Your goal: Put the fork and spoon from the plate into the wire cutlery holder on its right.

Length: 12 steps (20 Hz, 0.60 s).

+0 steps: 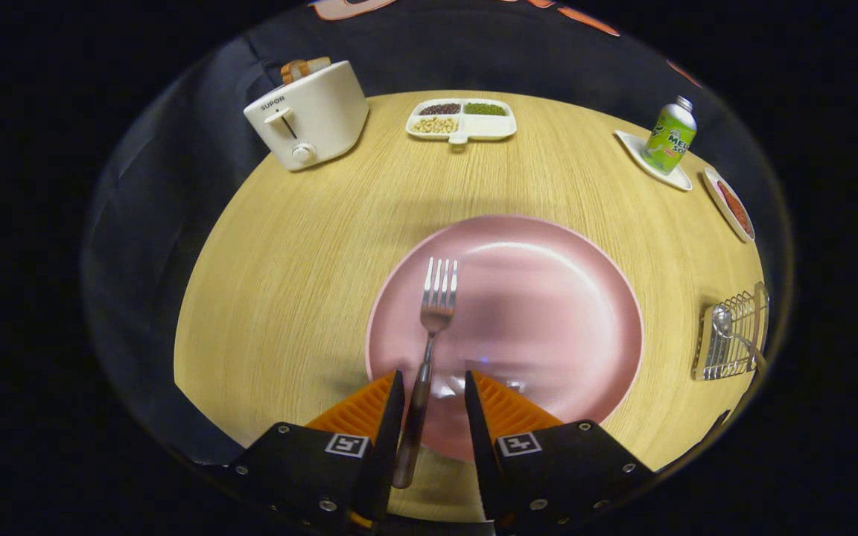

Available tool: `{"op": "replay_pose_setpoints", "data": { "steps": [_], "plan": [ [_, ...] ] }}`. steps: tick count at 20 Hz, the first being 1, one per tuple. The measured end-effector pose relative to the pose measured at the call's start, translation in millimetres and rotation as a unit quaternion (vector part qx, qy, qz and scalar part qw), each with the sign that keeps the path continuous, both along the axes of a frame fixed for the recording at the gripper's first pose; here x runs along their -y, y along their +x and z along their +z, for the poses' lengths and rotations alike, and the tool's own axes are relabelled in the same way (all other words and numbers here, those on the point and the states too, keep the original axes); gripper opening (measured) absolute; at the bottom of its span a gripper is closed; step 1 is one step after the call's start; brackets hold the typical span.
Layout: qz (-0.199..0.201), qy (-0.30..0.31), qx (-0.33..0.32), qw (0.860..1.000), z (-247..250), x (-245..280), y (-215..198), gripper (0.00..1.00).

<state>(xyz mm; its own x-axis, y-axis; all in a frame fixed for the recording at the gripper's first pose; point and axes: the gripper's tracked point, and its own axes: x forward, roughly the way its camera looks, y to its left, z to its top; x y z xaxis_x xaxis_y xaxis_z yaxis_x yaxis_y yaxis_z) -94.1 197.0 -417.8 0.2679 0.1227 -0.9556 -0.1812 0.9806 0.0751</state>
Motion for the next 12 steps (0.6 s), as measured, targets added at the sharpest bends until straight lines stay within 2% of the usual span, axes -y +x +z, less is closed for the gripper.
{"op": "replay_pose_setpoints", "data": {
  "steps": [2,3,5,7,12],
  "plan": [
    [-0.015,0.002,-0.027,1.0,-3.7,0.4,-5.9,0.34],
    [-0.025,-0.001,-0.041,0.999,-7.1,3.2,-6.9,0.19],
    [-0.04,0.01,-0.06,0.997,-3.9,1.7,-8.8,0.09],
    [-0.051,0.018,-0.059,0.997,2.7,4.4,-5.2,0.05],
    [-0.065,0.013,-0.011,0.998,37.0,47.9,5.1,0.05]
  ]
}}
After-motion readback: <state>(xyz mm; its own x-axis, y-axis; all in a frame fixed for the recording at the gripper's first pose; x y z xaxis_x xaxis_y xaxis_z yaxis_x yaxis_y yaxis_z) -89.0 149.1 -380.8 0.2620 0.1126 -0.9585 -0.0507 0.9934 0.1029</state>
